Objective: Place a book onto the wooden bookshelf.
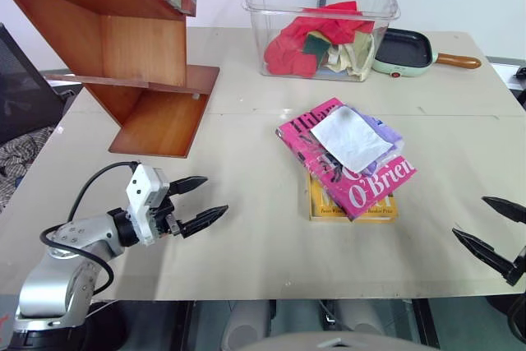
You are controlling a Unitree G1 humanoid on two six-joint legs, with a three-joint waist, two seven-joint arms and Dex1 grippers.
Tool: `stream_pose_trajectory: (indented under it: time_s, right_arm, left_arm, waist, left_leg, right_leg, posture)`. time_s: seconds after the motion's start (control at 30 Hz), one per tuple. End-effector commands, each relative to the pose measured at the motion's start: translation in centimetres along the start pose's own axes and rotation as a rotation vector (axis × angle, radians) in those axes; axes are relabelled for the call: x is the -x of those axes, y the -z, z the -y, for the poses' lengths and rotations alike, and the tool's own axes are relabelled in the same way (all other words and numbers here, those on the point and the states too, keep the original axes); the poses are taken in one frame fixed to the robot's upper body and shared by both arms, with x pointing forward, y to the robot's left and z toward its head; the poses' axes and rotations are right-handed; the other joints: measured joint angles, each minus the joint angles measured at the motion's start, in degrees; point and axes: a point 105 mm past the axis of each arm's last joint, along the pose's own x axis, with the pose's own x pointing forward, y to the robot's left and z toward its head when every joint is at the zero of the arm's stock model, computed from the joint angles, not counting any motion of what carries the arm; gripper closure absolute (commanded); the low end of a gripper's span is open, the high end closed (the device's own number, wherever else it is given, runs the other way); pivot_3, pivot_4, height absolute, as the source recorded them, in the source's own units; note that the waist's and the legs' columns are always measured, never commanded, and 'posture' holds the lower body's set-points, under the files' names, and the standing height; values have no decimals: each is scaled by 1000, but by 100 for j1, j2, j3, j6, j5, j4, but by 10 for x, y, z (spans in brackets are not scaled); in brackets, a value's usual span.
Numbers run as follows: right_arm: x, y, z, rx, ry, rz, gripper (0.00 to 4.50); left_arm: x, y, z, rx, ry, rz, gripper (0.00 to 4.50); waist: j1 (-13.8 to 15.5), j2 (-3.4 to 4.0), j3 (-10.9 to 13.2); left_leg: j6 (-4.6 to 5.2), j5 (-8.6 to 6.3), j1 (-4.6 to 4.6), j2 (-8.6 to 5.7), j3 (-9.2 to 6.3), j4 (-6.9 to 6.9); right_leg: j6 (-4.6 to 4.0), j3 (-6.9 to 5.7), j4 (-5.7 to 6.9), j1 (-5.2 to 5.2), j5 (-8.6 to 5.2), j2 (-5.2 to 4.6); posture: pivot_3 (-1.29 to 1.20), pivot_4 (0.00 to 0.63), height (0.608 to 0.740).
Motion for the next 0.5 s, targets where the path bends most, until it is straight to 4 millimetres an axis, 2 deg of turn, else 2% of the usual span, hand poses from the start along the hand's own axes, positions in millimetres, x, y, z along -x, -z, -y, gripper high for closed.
stream_pose_trajectory:
  time_s: [0.03, 0.13, 0.3, 0.43, 0.5]
  right_arm:
    - [-5, -22, 7, 63, 45, 73, 0]
    - [-22, -41, 10, 84, 93, 137, 0]
    - [-36, -61, 13, 174, 167, 87, 0]
    - [-62, -95, 7, 168, 69, 138, 0]
    - [-74, -104, 4, 151, 38, 166, 0]
  left_arm:
    - [-10, -24, 1, -41, 22, 76, 21]
    - [-28, -50, 7, -57, 64, 164, 21]
    - [-35, -68, 18, -69, 134, 213, 21]
    - [-38, -82, 34, -119, 216, 234, 21]
    - [-40, -89, 39, -132, 233, 248, 21]
  waist:
    - [0, 0, 0]
    - [12, 0, 0]
    - [-6, 2, -4]
    - [-44, -1, 0]
    - [-23, -3, 1]
  left_leg:
    - [0, 0, 0, 0, 0, 0]
    - [0, 1, -5, 0, -4, 25]
    - [0, 0, -5, -6, -7, 28]
    - [0, 0, -9, -9, 0, 27]
    - [0, 0, -8, -8, -5, 27]
  right_leg:
    - [0, 0, 0, 0, 0, 0]
    - [2, -4, 6, 1, 1, 1]
    - [-3, -4, 9, 5, 15, 4]
    - [10, 5, 6, -1, 22, 4]
    - [0, -1, 5, 1, 17, 5]
  posture:
    - [0, 150, 740]
    - [0, 150, 740]
    - [0, 150, 740]
    - [0, 150, 740]
    - [0, 150, 740]
